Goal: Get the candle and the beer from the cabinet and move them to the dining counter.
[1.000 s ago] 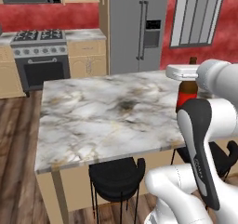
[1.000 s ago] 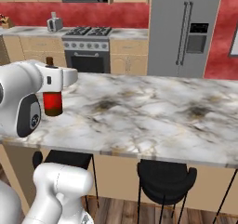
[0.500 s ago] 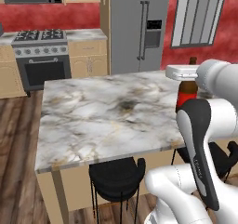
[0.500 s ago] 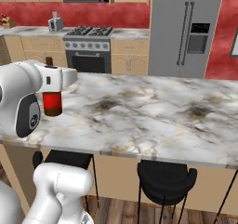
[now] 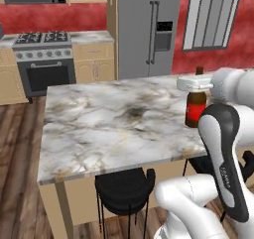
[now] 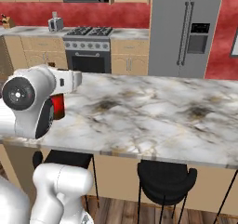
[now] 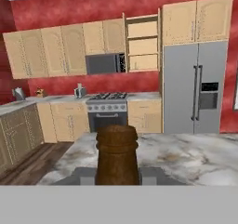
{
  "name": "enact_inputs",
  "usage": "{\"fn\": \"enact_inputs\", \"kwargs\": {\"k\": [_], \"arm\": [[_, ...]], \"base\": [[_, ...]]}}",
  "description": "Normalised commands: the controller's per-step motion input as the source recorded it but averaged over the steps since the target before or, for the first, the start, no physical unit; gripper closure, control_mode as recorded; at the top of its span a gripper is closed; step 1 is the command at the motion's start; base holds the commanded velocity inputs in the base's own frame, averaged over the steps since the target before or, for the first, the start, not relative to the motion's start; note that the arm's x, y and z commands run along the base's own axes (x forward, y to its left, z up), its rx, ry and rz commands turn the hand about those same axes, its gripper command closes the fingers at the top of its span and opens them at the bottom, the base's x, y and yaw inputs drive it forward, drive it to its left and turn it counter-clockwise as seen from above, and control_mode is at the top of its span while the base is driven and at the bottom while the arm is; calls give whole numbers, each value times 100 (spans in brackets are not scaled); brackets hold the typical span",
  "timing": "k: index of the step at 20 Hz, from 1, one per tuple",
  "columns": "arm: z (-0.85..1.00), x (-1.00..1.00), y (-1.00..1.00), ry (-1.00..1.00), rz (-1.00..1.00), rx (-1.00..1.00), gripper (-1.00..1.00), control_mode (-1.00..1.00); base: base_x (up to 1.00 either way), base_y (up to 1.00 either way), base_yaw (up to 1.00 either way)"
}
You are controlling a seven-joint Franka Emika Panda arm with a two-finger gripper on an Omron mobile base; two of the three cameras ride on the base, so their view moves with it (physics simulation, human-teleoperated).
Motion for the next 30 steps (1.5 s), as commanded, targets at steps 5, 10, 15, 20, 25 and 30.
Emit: {"fn": "enact_inputs", "kwargs": {"k": [5,10,15,20,25,30], "arm": [[-70,71,7,3,51,0,100,-100],[-53,78,3,1,49,0,100,-100],[-37,80,3,0,45,0,100,-100],[-24,66,14,-2,47,5,100,-100],[-5,52,20,0,51,12,100,-100],[0,29,38,11,41,15,100,-100]], "base": [[0,0,0],[0,0,0],[0,0,0],[0,0,0],[0,0,0],[0,0,0]]}}
